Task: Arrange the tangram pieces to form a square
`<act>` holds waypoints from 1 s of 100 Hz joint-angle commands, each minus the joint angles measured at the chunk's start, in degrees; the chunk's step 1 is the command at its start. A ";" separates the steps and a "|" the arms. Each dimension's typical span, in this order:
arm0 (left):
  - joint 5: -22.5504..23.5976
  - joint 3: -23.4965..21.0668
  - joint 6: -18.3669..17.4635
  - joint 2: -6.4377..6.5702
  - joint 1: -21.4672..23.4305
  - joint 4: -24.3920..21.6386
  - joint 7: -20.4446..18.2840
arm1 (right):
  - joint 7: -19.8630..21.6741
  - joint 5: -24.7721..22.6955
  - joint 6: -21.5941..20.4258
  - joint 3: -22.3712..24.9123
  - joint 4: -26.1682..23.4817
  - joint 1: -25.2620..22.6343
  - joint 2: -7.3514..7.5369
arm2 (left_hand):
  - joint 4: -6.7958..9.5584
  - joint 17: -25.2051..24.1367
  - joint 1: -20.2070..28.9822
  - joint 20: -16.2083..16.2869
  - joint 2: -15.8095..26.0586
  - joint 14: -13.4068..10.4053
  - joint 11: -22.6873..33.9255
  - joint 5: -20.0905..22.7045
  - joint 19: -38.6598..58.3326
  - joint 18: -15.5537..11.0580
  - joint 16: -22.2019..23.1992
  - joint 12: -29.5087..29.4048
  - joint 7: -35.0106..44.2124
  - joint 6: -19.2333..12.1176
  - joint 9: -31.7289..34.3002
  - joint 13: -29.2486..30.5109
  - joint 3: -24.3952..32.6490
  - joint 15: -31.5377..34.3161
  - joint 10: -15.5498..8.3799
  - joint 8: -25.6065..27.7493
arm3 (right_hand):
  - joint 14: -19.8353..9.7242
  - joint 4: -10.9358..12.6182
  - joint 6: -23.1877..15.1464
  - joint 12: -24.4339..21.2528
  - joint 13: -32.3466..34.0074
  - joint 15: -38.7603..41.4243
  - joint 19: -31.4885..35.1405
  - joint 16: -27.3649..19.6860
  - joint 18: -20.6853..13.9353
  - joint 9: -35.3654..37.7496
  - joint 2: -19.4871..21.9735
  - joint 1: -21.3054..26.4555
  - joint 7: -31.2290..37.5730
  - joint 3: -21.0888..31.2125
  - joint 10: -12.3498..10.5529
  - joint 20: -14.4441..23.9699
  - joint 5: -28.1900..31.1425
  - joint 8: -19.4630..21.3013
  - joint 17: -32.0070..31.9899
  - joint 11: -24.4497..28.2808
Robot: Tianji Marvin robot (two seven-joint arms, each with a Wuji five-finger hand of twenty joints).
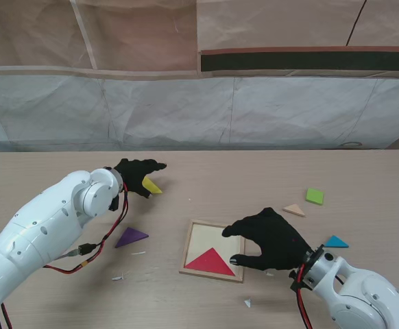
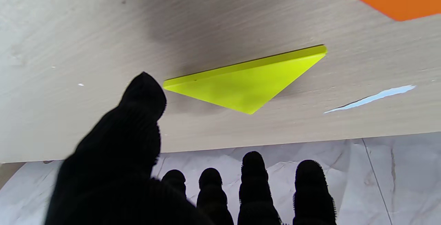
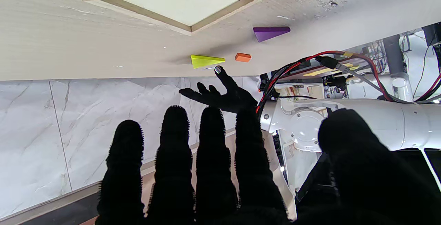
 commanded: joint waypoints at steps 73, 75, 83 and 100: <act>-9.03 11.80 -1.28 -3.09 -9.67 16.60 -0.42 | 0.07 1.26 5.61 -3.62 3.73 3.61 -0.49 | -0.37 0.40 -1.52 -1.82 -3.01 -3.54 -0.82 -1.21 -2.98 -3.84 -2.55 3.42 0.44 -0.74 -1.13 -1.33 6.63 -1.09 0.16 2.21 | -0.25 -0.03 -0.79 -0.02 -0.72 -0.98 -0.71 -0.36 0.51 -1.22 2.12 -0.66 -0.46 -0.91 -0.19 0.10 -0.64 -0.27 -1.26 -0.95; -9.42 12.18 -1.64 -3.17 -9.98 17.11 -0.61 | 0.13 1.30 5.64 -3.64 3.76 3.63 -0.48 | -0.38 0.44 -1.39 -1.87 -3.02 -3.67 -0.85 -1.23 -3.09 -4.25 -2.63 3.38 0.40 -0.74 -1.12 -1.33 6.70 -1.16 0.22 2.35 | -0.26 -0.03 -0.76 -0.02 -0.72 -0.98 -0.71 -0.36 0.51 -1.26 2.10 -0.67 -0.46 -0.92 -0.23 0.10 -0.64 -0.27 -1.26 -0.96; -11.56 13.24 -2.57 -3.85 -10.95 19.29 -0.91 | 0.41 1.46 5.90 -3.60 3.62 3.55 -0.47 | -0.56 1.01 -0.57 -3.66 -3.62 -4.36 -1.00 -1.24 -6.81 -6.67 -3.70 3.03 0.20 -0.67 -1.13 -1.37 7.88 -2.70 0.23 3.53 | -0.18 -0.02 -0.74 -0.01 -0.76 -0.98 -0.71 -0.36 0.52 -1.23 2.12 -0.62 -0.43 -0.93 -0.21 0.11 -0.60 -0.26 -1.28 -0.93; -14.49 15.75 -3.35 -5.41 -12.72 23.30 -0.84 | 0.42 1.68 6.90 -3.60 3.37 3.20 -0.54 | -0.71 1.52 1.05 -2.00 -3.96 -4.22 2.02 -1.68 -4.49 -9.64 -2.18 4.10 2.43 0.19 -0.19 -1.29 10.98 -0.66 0.85 10.33 | -0.21 -0.02 -0.75 0.03 -0.66 -0.89 -0.69 -0.32 0.52 -1.12 2.14 -0.51 -0.26 -0.99 -0.18 0.15 -0.31 -0.23 -1.28 -0.84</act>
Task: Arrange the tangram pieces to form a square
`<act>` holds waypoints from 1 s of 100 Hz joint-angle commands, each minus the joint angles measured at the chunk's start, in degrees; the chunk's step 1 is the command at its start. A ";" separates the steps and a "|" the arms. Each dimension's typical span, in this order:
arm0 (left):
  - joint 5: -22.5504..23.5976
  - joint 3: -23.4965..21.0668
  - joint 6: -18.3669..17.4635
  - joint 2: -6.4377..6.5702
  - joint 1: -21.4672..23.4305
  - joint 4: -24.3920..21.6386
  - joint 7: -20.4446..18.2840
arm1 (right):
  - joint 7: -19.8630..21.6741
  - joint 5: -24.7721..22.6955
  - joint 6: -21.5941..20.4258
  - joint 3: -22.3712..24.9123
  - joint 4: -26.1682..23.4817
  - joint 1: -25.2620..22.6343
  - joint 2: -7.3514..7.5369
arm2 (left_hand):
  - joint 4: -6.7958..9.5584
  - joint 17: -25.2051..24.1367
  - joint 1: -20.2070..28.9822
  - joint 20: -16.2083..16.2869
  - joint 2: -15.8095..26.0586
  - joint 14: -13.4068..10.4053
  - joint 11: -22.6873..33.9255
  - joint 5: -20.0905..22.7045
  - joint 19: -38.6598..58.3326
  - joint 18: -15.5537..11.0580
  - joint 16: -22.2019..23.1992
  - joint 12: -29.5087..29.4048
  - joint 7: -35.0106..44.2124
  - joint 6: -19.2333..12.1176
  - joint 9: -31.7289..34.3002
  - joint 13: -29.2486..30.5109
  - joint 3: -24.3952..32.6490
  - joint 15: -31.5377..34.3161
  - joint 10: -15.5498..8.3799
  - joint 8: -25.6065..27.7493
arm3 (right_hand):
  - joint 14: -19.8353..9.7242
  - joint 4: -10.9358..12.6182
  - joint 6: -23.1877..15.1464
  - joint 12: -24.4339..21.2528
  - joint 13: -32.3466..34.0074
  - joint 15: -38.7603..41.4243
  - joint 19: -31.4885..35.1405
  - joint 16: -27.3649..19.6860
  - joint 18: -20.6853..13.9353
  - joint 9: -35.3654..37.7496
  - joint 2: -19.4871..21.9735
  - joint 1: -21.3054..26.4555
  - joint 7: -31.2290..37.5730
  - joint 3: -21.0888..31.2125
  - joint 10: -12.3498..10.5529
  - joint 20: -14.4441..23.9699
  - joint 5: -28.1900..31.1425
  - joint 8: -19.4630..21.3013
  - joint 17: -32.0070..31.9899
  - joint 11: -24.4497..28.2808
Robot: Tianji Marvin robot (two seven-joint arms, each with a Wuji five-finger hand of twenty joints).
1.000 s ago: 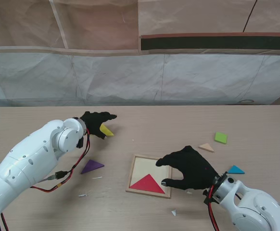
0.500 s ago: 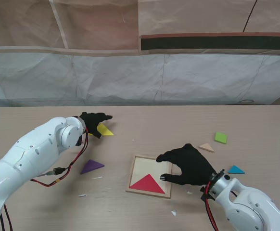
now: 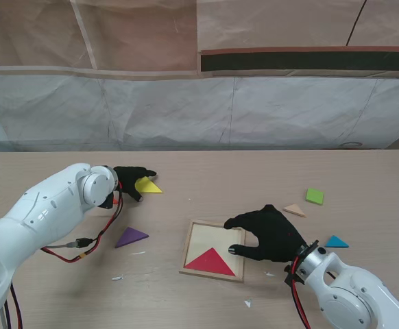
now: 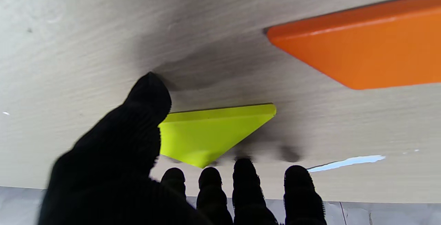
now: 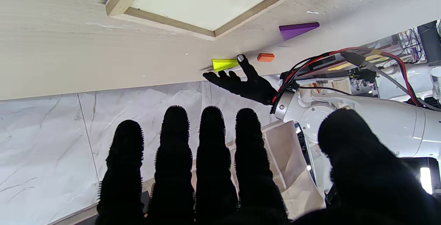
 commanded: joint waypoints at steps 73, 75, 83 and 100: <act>3.12 3.59 -0.91 -0.89 1.06 0.66 2.37 | 3.29 0.95 -0.28 1.07 -1.55 -2.43 -0.04 | -0.91 12.86 4.39 16.98 -5.91 5.67 36.11 -0.84 35.67 -7.53 6.22 8.18 61.60 2.14 11.87 17.16 10.99 24.02 1.18 29.90 | -0.21 0.01 -0.51 0.08 -1.04 -0.82 -0.75 -0.29 0.27 -1.45 2.45 -0.38 -0.27 -1.31 -0.07 0.26 -0.79 -0.31 -1.45 -0.75; 3.35 3.32 -0.81 -0.76 1.31 0.27 2.42 | 3.37 0.84 -0.25 1.21 -1.66 -2.64 -0.03 | -0.91 12.88 4.44 16.99 -6.01 5.70 36.22 -1.02 35.68 -7.48 6.20 8.19 62.46 1.93 11.92 17.25 11.10 24.06 1.16 30.86 | -0.22 0.01 -0.53 0.07 -1.08 -0.83 -0.75 -0.30 0.28 -1.49 2.46 -0.40 -0.31 -1.33 -0.12 0.26 -0.85 -0.32 -1.45 -0.77; 4.44 2.23 -0.61 -0.34 2.28 -0.98 3.17 | 3.57 0.24 -0.08 1.95 -2.26 -3.65 0.01 | -0.92 13.69 4.43 17.23 -6.55 6.03 37.11 -1.14 36.22 -6.82 6.27 8.47 64.91 1.65 12.71 18.37 11.47 24.61 2.37 33.69 | -0.27 0.01 -0.52 0.03 -1.16 -0.87 -0.78 -0.32 0.35 -1.67 2.48 -0.47 -0.47 -1.36 0.05 0.27 -1.12 -0.38 -1.49 -0.85; 6.16 -0.32 -0.11 0.19 4.39 -3.15 4.95 | 3.65 -0.79 -0.25 3.46 -3.82 -5.76 0.01 | -0.86 18.17 4.66 17.89 -7.72 6.90 42.77 -0.63 38.25 -4.82 6.59 10.78 66.67 2.97 15.23 22.54 13.17 27.21 2.19 44.16 | -0.23 0.03 -0.50 0.00 -1.16 -0.91 -0.82 -0.34 0.40 -1.65 2.57 -0.56 -0.52 -1.38 -0.05 0.28 -1.02 -0.42 -1.56 -0.90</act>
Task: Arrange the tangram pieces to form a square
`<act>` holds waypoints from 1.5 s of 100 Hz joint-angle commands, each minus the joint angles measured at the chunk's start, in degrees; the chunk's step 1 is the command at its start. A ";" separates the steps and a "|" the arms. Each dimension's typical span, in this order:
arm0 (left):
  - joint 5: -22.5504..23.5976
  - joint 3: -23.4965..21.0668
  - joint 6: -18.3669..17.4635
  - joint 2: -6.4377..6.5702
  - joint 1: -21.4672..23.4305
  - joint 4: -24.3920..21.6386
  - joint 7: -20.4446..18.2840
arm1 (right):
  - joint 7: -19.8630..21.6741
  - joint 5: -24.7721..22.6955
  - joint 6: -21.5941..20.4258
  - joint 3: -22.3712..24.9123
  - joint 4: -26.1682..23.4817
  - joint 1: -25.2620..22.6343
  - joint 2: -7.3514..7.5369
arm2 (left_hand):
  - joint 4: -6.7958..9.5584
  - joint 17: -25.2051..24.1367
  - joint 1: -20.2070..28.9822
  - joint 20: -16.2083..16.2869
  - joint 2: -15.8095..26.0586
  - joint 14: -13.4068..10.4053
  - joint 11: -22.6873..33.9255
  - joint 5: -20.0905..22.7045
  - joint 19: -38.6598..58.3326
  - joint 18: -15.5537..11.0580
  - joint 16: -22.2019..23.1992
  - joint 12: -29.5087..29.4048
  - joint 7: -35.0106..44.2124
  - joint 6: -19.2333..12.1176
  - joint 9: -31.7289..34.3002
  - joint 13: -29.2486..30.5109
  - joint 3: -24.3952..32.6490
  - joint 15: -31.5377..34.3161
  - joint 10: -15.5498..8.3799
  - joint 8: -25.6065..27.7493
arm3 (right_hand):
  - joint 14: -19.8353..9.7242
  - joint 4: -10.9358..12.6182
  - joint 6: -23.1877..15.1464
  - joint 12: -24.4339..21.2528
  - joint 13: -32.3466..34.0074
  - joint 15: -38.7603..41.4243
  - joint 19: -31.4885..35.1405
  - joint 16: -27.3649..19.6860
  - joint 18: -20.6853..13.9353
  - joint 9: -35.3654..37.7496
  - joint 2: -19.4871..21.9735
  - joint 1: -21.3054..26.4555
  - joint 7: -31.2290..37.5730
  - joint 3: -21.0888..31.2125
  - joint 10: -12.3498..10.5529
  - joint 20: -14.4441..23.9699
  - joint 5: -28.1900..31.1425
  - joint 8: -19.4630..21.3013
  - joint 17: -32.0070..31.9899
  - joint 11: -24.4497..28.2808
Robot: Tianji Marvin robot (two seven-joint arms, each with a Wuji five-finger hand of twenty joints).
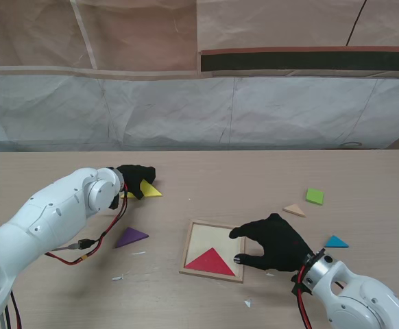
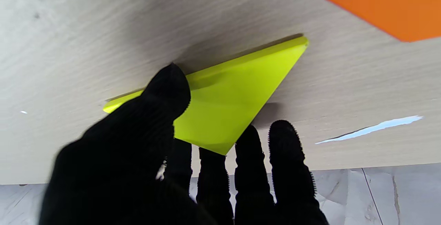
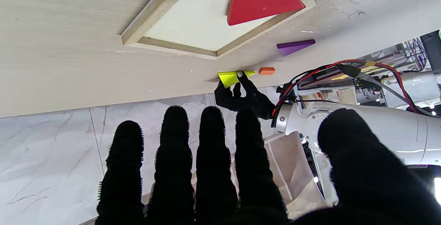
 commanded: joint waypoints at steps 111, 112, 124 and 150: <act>4.68 -9.39 -3.13 0.44 7.40 -5.94 6.94 | -3.13 -3.02 0.92 1.15 -1.75 -3.78 -0.42 | -0.82 32.71 19.14 -2.13 5.11 8.36 -1.31 29.18 29.53 -0.40 10.74 10.54 -0.37 0.93 26.70 32.41 -12.54 29.31 8.61 -31.64 | -0.13 0.03 -0.59 0.03 -0.92 -0.87 -0.80 -0.30 0.41 -1.31 2.37 -0.40 -0.13 -1.32 0.04 0.39 -0.28 -0.32 -0.98 -0.85; 4.74 -9.48 -3.14 0.47 7.41 -6.05 6.88 | -3.12 -3.02 0.92 1.15 -1.75 -3.78 -0.42 | -0.81 32.80 19.14 -2.10 5.12 8.39 -1.24 29.16 29.71 -0.50 10.83 10.54 -0.34 0.95 26.66 32.47 -12.52 29.43 8.60 -31.64 | -0.13 0.03 -0.59 0.03 -0.94 -0.88 -0.80 -0.31 0.41 -1.27 2.37 -0.40 -0.11 -1.32 0.03 0.39 -0.25 -0.32 -0.98 -0.83; 5.39 -10.83 -3.39 0.67 7.84 -7.02 7.08 | -2.97 -2.96 0.91 1.20 -1.72 -3.74 -0.40 | -0.64 33.89 19.20 -1.88 5.28 8.25 -0.64 28.82 31.58 -1.76 11.72 10.56 -0.02 1.30 26.20 33.17 -12.25 30.77 8.81 -31.63 | -0.18 0.04 -0.65 0.03 -0.89 -0.86 -0.79 -0.30 0.41 -1.27 2.37 -0.30 -0.12 -1.29 -0.04 0.39 -0.28 -0.33 -0.96 -0.83; 4.48 -17.06 -1.98 0.65 11.40 -12.88 7.04 | -2.39 -2.71 1.06 0.97 -1.63 -3.29 -0.34 | -0.71 36.45 18.65 -2.52 4.60 6.06 1.15 28.14 35.25 -4.95 12.18 11.61 1.29 0.74 24.39 36.24 -9.26 33.39 7.93 -30.80 | -0.19 0.04 -0.55 0.05 -0.86 -0.85 -0.79 -0.30 0.44 -1.20 2.34 -0.20 -0.09 -1.31 -0.07 0.40 -0.22 -0.34 -0.95 -0.80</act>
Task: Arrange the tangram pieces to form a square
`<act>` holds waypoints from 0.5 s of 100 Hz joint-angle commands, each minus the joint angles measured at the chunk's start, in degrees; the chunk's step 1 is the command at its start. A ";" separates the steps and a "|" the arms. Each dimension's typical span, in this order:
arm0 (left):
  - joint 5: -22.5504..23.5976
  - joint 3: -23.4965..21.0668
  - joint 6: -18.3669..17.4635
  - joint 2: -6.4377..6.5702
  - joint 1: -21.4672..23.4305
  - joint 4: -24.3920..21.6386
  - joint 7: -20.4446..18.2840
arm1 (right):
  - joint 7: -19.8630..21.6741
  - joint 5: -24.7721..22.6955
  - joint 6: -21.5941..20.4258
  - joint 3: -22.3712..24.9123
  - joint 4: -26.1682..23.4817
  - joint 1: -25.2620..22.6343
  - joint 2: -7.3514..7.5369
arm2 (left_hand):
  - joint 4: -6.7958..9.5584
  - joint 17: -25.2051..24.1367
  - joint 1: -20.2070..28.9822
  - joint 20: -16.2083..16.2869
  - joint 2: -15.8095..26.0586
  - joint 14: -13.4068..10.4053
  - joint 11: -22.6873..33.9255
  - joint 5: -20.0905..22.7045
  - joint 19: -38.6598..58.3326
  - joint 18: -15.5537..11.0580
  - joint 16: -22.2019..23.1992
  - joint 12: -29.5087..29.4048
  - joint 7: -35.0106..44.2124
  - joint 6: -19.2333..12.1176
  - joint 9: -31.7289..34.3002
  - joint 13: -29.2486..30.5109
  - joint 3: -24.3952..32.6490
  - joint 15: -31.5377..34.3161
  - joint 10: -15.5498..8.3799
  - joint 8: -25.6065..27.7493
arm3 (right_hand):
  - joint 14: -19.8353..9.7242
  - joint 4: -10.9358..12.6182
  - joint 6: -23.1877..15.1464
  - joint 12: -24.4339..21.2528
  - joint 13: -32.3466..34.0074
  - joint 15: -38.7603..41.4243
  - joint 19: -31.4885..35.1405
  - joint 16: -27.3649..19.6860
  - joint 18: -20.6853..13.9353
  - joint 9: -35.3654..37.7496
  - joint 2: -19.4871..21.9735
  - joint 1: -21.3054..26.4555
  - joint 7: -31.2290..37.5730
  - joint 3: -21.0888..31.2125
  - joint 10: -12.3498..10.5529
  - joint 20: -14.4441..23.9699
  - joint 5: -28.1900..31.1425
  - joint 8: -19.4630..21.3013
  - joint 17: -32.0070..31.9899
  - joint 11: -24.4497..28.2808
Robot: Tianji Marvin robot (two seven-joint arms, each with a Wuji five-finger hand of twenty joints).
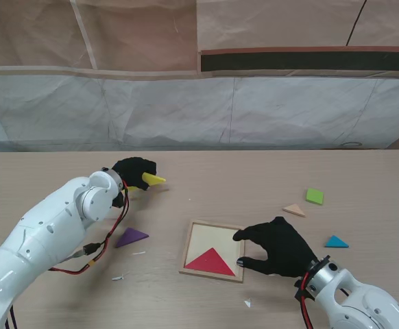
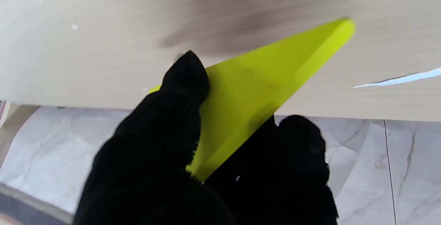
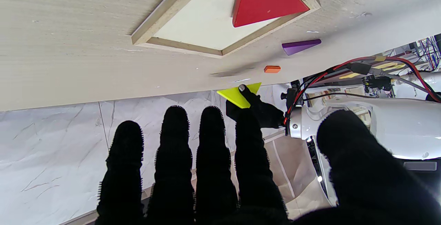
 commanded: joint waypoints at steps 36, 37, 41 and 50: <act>-9.75 -6.33 11.54 -1.17 9.78 -17.77 -3.89 | 2.51 -0.67 -1.25 0.24 -1.24 0.41 0.08 | 0.33 7.00 6.74 -2.74 1.95 -0.57 0.09 2.34 8.16 -6.65 1.27 2.05 4.33 -0.60 -0.98 10.52 12.07 9.77 2.32 3.61 | -0.24 0.05 -0.56 0.03 -1.00 -0.88 -0.78 -0.31 0.38 -1.43 1.78 -0.26 -0.22 -1.39 -0.01 0.40 -0.55 -0.40 -0.95 -0.86; -10.04 -6.43 11.97 -1.19 10.04 -18.23 -3.97 | 2.54 -0.69 -1.28 0.29 -1.28 0.36 0.09 | 0.29 6.97 6.79 -2.76 1.95 -0.52 0.05 2.36 8.15 -6.51 1.25 2.09 4.27 -0.57 -0.96 10.49 12.10 9.77 2.35 3.65 | -0.16 0.05 -0.55 0.03 -1.01 -0.88 -0.77 -0.31 0.38 -1.44 1.78 -0.24 -0.22 -1.38 0.01 0.40 -0.55 -0.40 -0.95 -0.86; -10.95 -6.80 13.61 -1.26 11.13 -20.08 -4.28 | 2.63 -0.77 -1.40 0.52 -1.46 0.09 0.09 | 0.25 6.92 6.90 -2.80 1.94 -0.50 -0.05 2.45 8.16 -6.31 1.19 2.20 4.20 -0.41 -1.05 10.40 12.15 9.77 2.53 3.75 | -0.18 0.05 -0.49 0.03 -0.98 -0.87 -0.77 -0.31 0.38 -1.41 1.78 -0.24 -0.22 -1.39 0.00 0.40 -0.55 -0.40 -0.94 -0.85; -12.50 -7.22 16.39 -1.50 13.10 -23.41 -4.18 | 2.67 -1.02 -1.51 0.99 -1.81 -0.52 0.09 | 0.10 6.93 7.00 -2.87 1.79 -1.06 0.16 2.23 8.15 -6.18 0.88 2.69 4.19 0.57 -1.14 10.60 12.51 9.67 3.28 4.20 | -0.14 0.05 -0.60 0.03 -0.97 -0.86 -0.77 -0.32 0.41 -1.37 1.74 -0.23 -0.19 -1.40 0.06 0.39 -0.47 -0.39 -0.94 -0.83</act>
